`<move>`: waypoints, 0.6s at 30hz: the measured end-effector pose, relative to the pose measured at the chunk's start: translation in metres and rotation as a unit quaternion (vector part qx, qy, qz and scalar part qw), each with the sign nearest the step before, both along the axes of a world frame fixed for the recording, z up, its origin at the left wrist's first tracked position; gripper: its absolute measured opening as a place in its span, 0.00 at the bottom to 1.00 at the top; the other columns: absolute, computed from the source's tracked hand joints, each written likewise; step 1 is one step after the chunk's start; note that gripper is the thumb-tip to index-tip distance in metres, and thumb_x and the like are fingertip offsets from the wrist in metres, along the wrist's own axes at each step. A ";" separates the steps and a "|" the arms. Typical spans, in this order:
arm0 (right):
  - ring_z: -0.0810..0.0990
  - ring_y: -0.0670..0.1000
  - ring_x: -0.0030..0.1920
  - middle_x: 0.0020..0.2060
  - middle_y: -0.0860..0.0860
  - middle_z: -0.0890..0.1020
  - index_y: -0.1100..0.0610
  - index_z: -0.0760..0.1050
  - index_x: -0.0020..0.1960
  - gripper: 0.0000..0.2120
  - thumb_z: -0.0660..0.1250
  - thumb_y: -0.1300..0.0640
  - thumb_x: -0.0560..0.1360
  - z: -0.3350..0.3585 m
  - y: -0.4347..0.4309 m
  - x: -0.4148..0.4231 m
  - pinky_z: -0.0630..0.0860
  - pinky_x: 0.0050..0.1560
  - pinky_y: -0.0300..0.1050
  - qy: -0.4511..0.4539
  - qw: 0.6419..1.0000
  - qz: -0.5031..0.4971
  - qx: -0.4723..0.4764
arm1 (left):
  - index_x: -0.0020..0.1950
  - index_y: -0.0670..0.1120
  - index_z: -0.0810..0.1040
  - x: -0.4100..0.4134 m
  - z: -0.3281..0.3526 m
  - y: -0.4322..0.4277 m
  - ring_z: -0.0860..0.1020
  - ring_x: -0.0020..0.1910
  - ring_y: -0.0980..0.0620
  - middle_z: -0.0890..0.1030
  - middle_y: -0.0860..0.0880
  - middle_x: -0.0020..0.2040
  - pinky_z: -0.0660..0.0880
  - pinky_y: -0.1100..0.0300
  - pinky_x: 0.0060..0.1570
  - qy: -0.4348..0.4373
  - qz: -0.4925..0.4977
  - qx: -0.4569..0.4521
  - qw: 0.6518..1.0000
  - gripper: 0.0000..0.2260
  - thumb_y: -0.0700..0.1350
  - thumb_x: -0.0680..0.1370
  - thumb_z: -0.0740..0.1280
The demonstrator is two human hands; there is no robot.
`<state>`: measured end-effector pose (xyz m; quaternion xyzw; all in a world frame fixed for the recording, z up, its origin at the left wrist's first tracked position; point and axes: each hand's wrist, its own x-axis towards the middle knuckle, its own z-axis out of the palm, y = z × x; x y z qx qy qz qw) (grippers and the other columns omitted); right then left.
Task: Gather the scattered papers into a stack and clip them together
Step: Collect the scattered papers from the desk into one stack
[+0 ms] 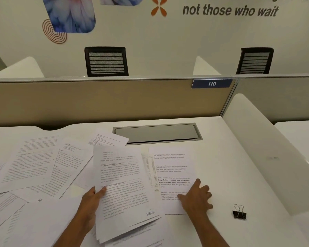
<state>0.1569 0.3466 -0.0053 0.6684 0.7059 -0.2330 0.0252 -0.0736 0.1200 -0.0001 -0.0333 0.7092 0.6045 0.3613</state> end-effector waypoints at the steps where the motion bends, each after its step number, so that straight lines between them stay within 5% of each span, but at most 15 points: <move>1: 0.69 0.61 0.69 0.66 0.58 0.68 0.54 0.58 0.75 0.45 0.80 0.45 0.68 0.001 0.002 -0.001 0.75 0.62 0.63 0.009 1.000 -0.005 -0.012 | 0.66 0.47 0.79 -0.001 -0.001 -0.001 0.85 0.52 0.36 0.86 0.41 0.57 0.83 0.42 0.49 -0.006 0.004 0.001 1.000 0.12 0.42 0.82 0.66; 11: 0.75 0.63 0.66 0.64 0.60 0.76 0.58 0.66 0.68 0.39 0.82 0.48 0.66 0.000 0.013 0.005 0.75 0.65 0.60 0.045 0.997 -0.033 -0.058 | 0.66 0.46 0.79 -0.007 -0.007 -0.009 0.84 0.54 0.32 0.86 0.39 0.57 0.80 0.33 0.56 -0.032 0.015 0.011 0.999 0.13 0.41 0.82 0.67; 18: 0.71 0.60 0.67 0.65 0.58 0.70 0.54 0.63 0.70 0.40 0.81 0.47 0.67 0.004 0.006 -0.006 0.74 0.63 0.63 -0.024 0.999 -0.023 -0.014 | 0.66 0.46 0.79 -0.007 -0.008 -0.016 0.84 0.53 0.33 0.86 0.39 0.56 0.81 0.35 0.54 -0.025 0.019 0.020 0.999 0.13 0.42 0.82 0.67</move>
